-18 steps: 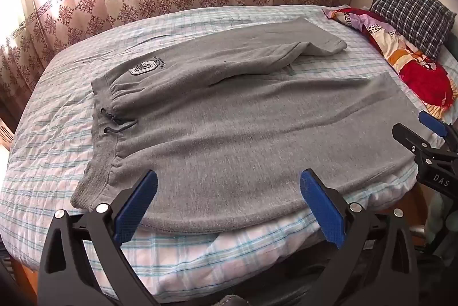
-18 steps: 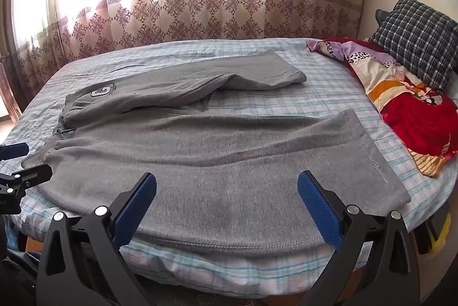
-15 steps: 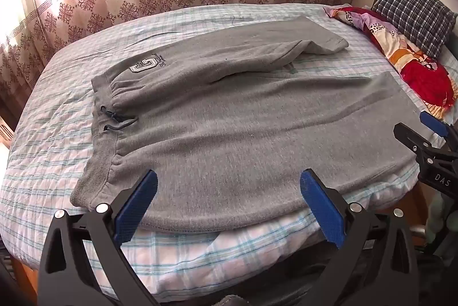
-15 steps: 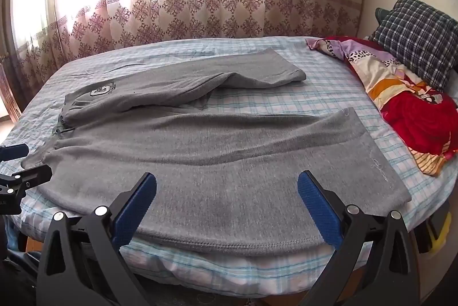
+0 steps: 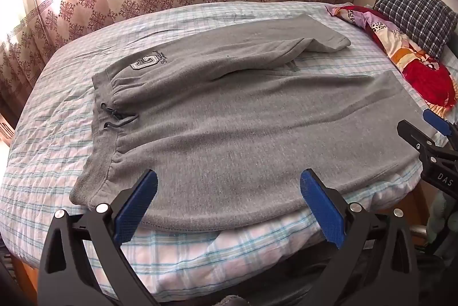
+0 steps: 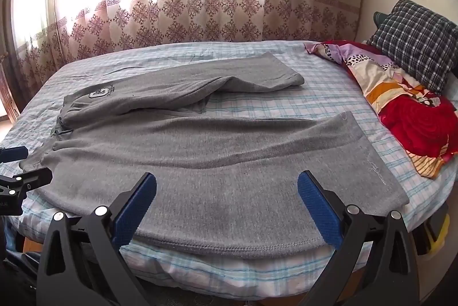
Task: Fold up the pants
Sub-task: 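Approach the grey sweatpants with both tools open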
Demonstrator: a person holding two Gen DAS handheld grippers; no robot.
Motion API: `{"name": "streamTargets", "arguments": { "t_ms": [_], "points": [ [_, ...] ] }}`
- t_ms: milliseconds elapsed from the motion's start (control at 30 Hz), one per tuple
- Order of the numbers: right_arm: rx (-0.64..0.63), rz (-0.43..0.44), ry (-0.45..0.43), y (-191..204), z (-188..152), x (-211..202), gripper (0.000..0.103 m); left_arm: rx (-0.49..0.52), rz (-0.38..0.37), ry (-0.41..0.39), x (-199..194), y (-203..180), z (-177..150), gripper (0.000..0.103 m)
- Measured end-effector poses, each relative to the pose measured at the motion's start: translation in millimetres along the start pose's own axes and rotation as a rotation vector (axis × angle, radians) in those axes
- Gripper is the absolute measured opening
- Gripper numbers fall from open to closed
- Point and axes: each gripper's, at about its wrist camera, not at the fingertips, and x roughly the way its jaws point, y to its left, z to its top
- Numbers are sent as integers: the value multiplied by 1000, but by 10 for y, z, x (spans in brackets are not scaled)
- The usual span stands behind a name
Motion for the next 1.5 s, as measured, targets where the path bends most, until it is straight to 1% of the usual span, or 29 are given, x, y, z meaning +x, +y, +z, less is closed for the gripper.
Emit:
{"name": "streamTargets", "arguments": {
  "t_ms": [233,333,433,1500],
  "points": [
    [3,-7,18,4,-10,38,98,-1,1,21,51,-14,-21,101],
    [7,-13,29,0,-16,64,98,-1,13,46,96,-32,-29,101],
    [11,-15,35,-11,-17,79,98,-7,10,63,140,-24,-42,101],
    [25,-20,56,-43,-35,134,98,-18,4,79,167,5,-70,101]
  ]
}}
